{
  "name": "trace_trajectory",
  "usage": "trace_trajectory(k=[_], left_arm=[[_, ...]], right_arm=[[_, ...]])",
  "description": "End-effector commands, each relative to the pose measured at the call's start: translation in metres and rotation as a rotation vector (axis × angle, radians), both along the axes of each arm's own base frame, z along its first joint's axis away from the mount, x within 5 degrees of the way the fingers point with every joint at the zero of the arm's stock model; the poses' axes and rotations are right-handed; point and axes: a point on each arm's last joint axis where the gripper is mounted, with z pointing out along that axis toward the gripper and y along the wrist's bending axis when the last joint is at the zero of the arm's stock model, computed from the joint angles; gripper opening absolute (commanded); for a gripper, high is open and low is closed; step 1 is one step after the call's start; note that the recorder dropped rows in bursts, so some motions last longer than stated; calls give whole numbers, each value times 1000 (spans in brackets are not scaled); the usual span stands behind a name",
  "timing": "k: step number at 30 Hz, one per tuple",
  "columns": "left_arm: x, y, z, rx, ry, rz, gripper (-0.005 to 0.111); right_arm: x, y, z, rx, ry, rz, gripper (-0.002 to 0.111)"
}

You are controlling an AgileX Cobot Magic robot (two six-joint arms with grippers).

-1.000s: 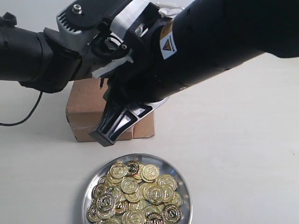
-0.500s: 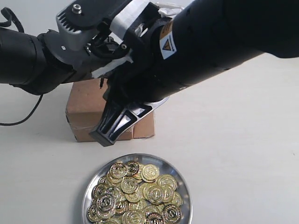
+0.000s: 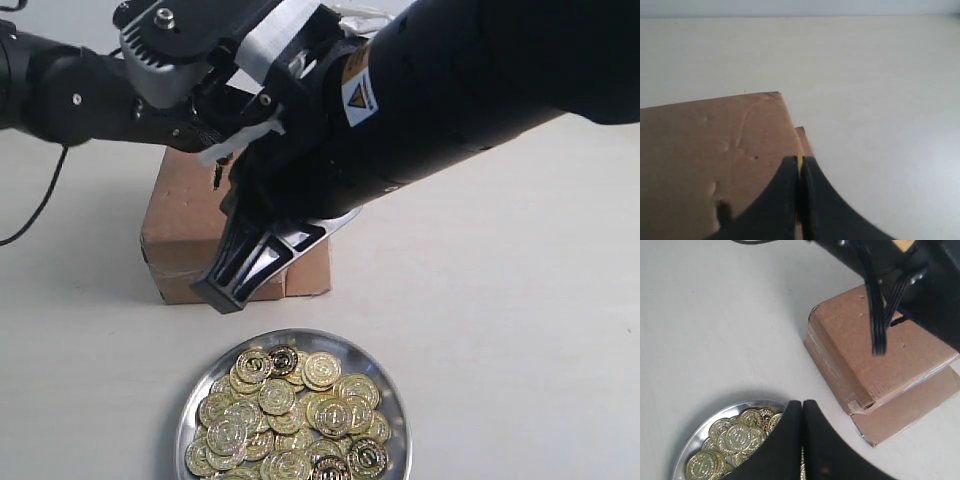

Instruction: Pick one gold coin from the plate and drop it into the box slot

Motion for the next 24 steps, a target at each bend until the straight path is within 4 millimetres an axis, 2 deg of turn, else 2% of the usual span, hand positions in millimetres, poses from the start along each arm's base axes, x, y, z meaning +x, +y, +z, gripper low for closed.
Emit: trace_trajectory(k=[1,3,6,13,17,24], left_arm=[[3,10,37,73,73,-5,0],[3,10,53,104,99,-23,0],[4,10,62,123,125,-25,0],[14,12,32,255,291,47,0],[18,10,12,253,358,91,0],[19,3,1,236,388,113,0]], right_arm=[[0,0,5,23,-21,0,0],[0,0,5,23,-21,0,0],[0,0,5,24,-19,-1,0],[0,1,5,26,-20,-1,0],[0,1,5,26,-20,-1,0],[0,1,5,26,-20,-1,0]])
